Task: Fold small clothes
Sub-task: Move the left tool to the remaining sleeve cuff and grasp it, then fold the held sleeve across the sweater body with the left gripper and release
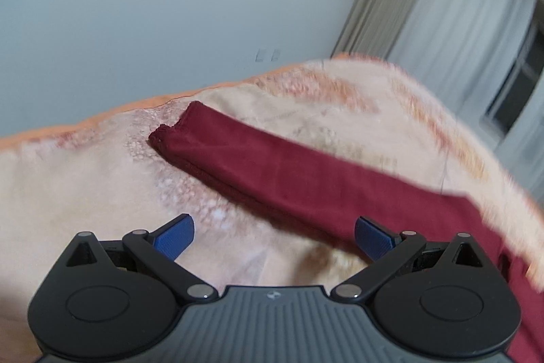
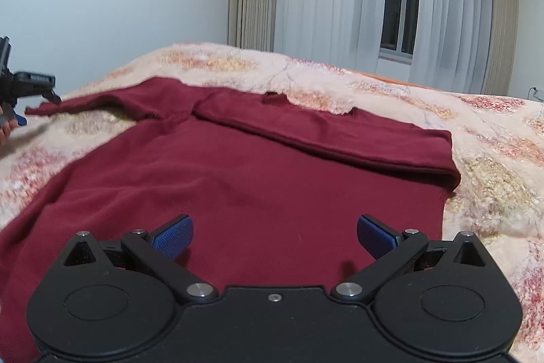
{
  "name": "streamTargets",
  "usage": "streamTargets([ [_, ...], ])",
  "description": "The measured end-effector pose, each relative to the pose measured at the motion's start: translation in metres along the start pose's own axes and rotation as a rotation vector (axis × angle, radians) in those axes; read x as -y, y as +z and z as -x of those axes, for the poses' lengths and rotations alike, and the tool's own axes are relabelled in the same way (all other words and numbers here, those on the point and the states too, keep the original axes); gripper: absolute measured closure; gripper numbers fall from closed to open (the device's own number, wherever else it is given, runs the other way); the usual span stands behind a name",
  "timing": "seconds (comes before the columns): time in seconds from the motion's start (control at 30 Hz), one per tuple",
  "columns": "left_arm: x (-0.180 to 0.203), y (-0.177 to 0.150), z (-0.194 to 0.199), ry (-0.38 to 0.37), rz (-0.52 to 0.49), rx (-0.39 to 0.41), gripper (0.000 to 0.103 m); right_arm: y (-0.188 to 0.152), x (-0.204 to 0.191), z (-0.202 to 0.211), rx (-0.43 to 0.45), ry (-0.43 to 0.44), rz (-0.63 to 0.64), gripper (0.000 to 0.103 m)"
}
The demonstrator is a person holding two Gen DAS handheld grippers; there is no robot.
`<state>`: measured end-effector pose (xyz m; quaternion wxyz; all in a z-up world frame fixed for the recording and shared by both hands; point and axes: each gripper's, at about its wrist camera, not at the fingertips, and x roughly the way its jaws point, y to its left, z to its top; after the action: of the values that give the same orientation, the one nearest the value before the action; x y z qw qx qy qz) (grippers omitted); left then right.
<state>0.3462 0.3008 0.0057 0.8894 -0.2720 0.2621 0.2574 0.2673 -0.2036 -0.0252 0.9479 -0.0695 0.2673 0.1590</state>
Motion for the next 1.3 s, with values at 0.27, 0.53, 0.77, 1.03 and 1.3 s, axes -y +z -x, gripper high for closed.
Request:
streamTargets([
  [0.27,-0.028,-0.003,-0.007,-0.064,0.328,0.119,0.001,-0.007,0.011,-0.009,-0.027,0.017,-0.062,0.001],
  [0.53,-0.042,-0.002,-0.014,-0.031,0.503,0.195,0.047,-0.010,0.014,-0.014,-0.039,0.030,-0.080,0.001],
  [0.77,-0.027,0.009,-0.022,0.130,0.396,0.225,0.064,-0.011,0.014,-0.015,-0.038,0.030,-0.079,0.001],
  [1.03,0.017,0.035,-0.013,0.121,0.193,0.296,0.099,-0.014,0.018,-0.012,-0.021,0.045,-0.100,0.001],
  [1.3,0.092,0.056,0.015,-0.018,0.011,0.418,0.099,-0.017,0.024,-0.009,-0.003,0.074,-0.141,0.001],
])
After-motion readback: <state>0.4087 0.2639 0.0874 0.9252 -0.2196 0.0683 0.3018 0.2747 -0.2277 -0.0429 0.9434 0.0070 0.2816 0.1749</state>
